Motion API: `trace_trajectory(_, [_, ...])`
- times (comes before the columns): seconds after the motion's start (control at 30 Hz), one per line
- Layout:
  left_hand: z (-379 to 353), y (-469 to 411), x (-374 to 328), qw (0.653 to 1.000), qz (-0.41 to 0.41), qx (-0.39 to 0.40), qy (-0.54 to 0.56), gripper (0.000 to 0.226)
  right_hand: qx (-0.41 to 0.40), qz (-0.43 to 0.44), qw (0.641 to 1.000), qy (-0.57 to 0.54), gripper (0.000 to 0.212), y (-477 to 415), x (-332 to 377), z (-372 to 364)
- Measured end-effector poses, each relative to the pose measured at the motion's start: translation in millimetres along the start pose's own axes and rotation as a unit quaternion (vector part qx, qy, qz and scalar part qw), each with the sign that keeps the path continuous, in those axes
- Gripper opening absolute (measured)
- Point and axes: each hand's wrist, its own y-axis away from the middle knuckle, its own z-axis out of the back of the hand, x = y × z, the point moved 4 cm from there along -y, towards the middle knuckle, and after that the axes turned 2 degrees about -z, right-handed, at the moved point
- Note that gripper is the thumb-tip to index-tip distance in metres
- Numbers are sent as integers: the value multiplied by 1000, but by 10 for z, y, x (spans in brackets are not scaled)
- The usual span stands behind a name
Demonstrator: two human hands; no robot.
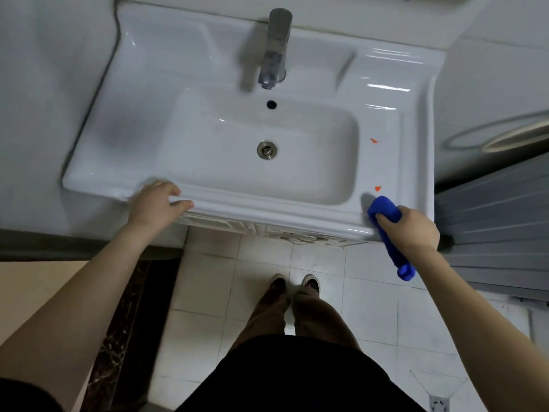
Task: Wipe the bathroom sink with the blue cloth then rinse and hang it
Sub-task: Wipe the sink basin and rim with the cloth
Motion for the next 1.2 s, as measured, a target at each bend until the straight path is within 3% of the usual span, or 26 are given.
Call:
trace_trajectory(0.07, [18, 30, -328, 1000, 7, -15, -6, 43, 3, 0, 1000, -3, 37, 3, -5, 10])
trace_trajectory(0.2, [-220, 283, -1441, 988, -124, -52, 81, 43, 4, 6, 1000, -16, 39, 27, 13, 21])
trace_trajectory(0.3, [-665, 491, -2238, 970, -218, -6, 105, 44, 2, 13, 1000, -19, 38, 23, 8, 43])
trace_trajectory(0.4, [-1139, 633, -2720, 961, -257, 42, 92, 46, -1, 25, 1000, -17, 39, 34, 5, 26])
trace_trajectory(0.57, [-1436, 622, -2788, 971, -222, 23, 82, 26, -37, 113, 992, 30, 41, 36, -397, 145])
trace_trajectory(0.7, [-1453, 618, -2818, 977, -192, 9, 96, 20, -72, 71, 995, 17, 40, 125, -313, 79])
trace_trajectory(0.83, [-1448, 613, -2825, 980, -180, 2, 90, 16, -20, 203, 979, -5, 46, 337, 102, -96])
trace_trajectory(0.97, [-1465, 587, -2809, 982, -161, 11, 98, 17, -69, 189, 978, 60, 44, -300, -388, 265])
trace_trajectory(1.07, [-1494, 575, -2807, 981, -163, 9, 101, 18, -69, 271, 956, 93, 38, -825, -325, 350])
trace_trajectory(1.2, [-1513, 542, -2785, 983, -147, 6, 114, 19, -78, 202, 975, 48, 43, -1358, -85, 536])
